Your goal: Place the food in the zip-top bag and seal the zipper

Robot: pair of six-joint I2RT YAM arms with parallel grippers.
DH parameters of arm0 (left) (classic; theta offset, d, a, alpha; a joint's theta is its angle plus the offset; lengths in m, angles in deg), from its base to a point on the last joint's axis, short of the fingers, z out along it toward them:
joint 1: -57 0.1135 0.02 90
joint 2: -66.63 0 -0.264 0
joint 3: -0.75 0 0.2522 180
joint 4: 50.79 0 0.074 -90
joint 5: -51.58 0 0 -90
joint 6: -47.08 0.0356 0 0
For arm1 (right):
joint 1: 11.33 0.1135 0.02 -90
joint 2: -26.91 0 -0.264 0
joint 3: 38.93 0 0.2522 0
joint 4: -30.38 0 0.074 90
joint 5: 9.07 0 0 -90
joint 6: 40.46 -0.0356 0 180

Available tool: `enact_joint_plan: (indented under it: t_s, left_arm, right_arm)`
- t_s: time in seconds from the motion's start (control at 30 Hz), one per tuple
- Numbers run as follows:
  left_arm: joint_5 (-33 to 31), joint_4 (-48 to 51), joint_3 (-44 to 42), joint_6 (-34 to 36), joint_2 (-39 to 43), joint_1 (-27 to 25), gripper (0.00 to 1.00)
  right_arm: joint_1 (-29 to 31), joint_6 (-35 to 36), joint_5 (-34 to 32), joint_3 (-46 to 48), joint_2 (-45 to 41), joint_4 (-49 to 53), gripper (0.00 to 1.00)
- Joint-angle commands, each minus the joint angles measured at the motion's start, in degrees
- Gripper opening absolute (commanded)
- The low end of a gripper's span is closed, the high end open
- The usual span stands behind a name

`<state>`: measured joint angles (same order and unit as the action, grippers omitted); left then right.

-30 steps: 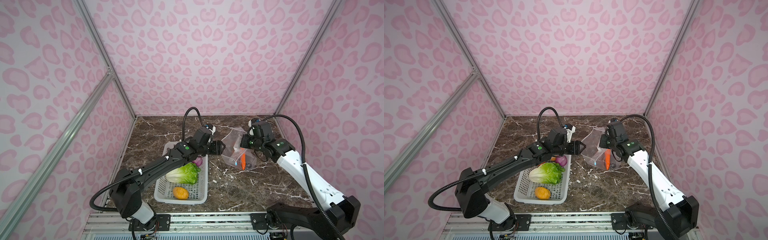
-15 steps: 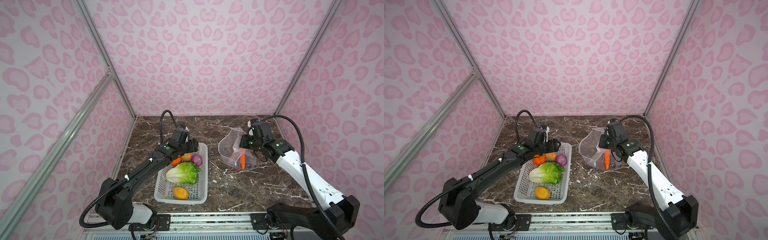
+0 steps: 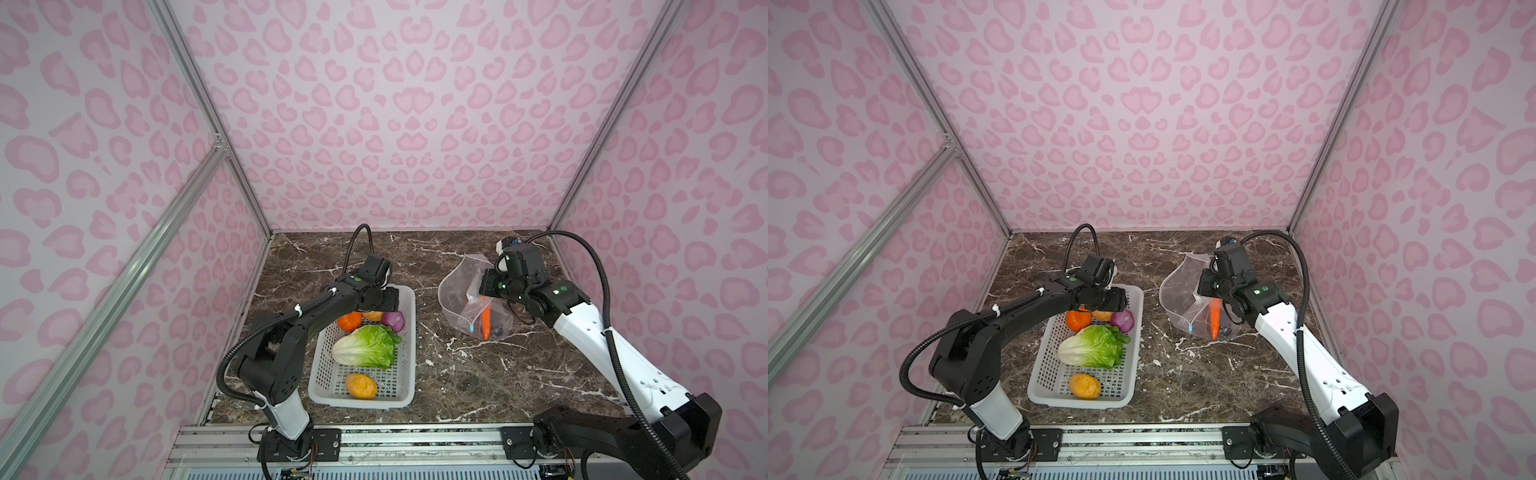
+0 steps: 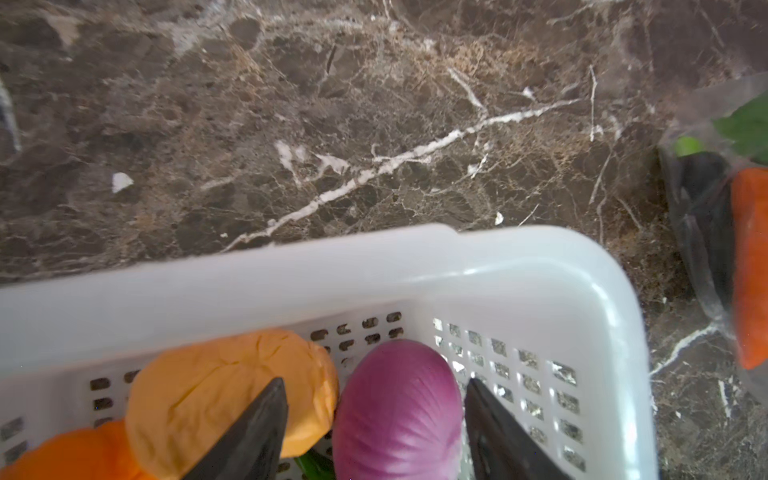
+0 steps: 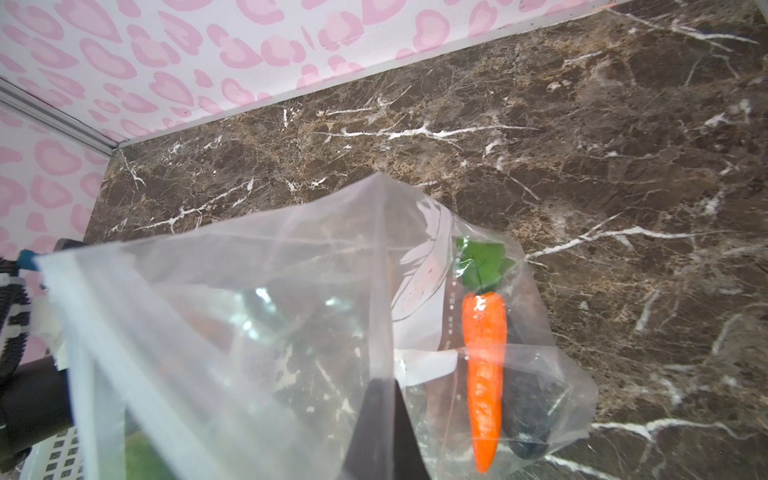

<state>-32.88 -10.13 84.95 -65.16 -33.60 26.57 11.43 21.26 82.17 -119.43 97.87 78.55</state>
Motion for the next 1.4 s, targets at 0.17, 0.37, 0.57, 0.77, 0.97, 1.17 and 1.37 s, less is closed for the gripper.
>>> enact_joint_plan:
  t_s: [0.17,0.37,0.57,0.77,0.97,1.17,1.37]
  left_arm:
    - [2.25,3.82,2.36,0.66,-4.88,-1.02,0.69]
    - [-1.17,7.20,3.17,0.79,-5.81,-2.13,0.76]
    - [-5.44,10.74,4.45,1.91,-5.91,-3.39,0.81]
    - [-9.32,13.41,6.31,2.63,-8.12,-4.71,0.83]
    - [-9.83,13.64,6.31,2.68,-9.63,-5.16,0.92]
    - [-9.93,12.31,6.30,2.61,-9.98,-5.16,0.89]
    - [-9.99,12.69,8.45,2.80,-11.28,-5.25,0.88]
  right_arm:
    - [-0.04,0.61,-0.79,1.20,-0.73,-1.22,0.00]
    - [0.00,0.34,-0.74,1.70,-1.10,-1.85,0.00]
    - [-0.01,0.41,-0.64,1.35,-0.82,-1.98,0.00]
    - [0.00,0.08,-0.25,1.35,-0.57,-2.26,0.00]
    - [0.00,-0.01,-0.61,1.69,-1.07,-2.33,0.00]
    - [0.00,-0.08,-0.63,2.05,-1.26,-2.42,0.00]
    - [-0.02,-0.09,-0.67,2.32,-1.70,-2.42,0.00]
